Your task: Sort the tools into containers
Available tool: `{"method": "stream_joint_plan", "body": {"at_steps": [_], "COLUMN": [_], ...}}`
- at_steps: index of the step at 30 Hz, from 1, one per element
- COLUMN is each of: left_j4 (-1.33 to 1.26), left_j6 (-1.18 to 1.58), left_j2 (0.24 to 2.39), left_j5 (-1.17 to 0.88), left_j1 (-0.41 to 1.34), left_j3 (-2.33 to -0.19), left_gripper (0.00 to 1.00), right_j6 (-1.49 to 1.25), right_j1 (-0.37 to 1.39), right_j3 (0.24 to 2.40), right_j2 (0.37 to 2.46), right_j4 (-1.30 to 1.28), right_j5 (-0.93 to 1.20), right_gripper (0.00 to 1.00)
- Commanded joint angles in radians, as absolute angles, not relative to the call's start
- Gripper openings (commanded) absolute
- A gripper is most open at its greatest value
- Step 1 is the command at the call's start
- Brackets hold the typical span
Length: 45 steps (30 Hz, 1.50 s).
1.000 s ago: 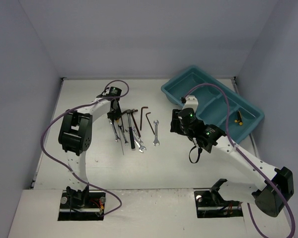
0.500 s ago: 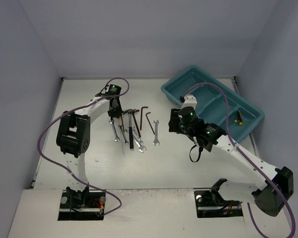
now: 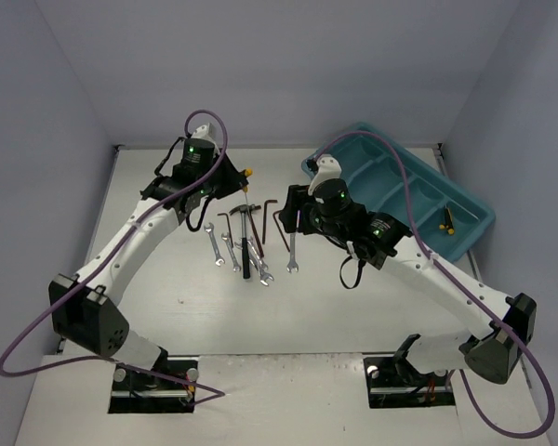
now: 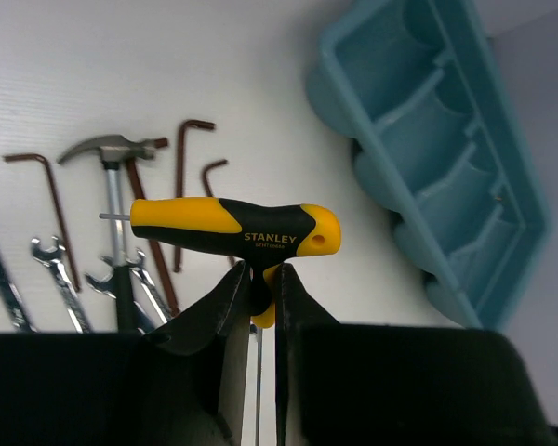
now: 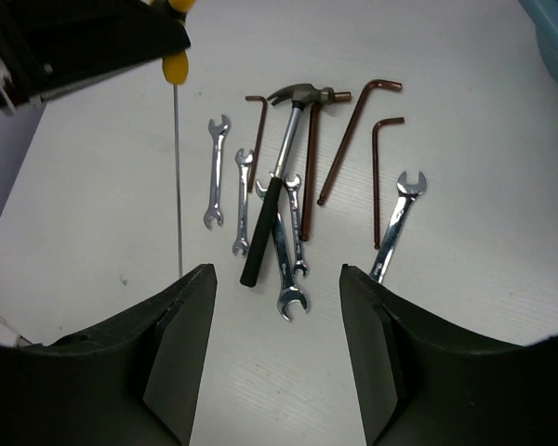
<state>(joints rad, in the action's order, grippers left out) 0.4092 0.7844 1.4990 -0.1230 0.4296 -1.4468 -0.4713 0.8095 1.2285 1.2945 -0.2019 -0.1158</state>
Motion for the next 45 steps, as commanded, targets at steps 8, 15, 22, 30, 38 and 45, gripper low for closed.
{"method": "stream_joint_plan", "body": {"at_steps": [8,15,22,30,38,45], "left_j4": [0.254,0.242,0.227,0.211,0.206,0.214], "left_j6": [0.956,0.964,0.958,0.957,0.951,0.929], "left_j2": [1.345,1.326,1.315,1.312,1.313,1.309], "left_j5": [-0.171,-0.151,-0.140,-0.140,-0.143,-0.125], "left_j1": [0.519,0.556,0.576,0.589,0.599,0.601], "left_j3": [-1.420,-1.406,-1.390,-1.386,-1.387,-1.375], "left_gripper": [0.00,0.00,0.00,0.00,0.00,0.02], "right_j6": [-0.464,-0.456,-0.453,-0.455,-0.450,-0.461], "right_j1": [0.834,0.836,0.834,0.836,0.836,0.830], "right_j3": [1.369,1.400,1.419,1.407,1.409,1.372], "right_j2": [1.401,1.431,1.448,1.453,1.455,1.433], "right_j4": [-0.085,-0.063,-0.050,-0.047,-0.044,-0.044], "right_j5": [-0.044,-0.043,-0.043,-0.050,-0.060,-0.110], "right_gripper": [0.53,0.51,0.43,0.30,0.15,0.00]}}
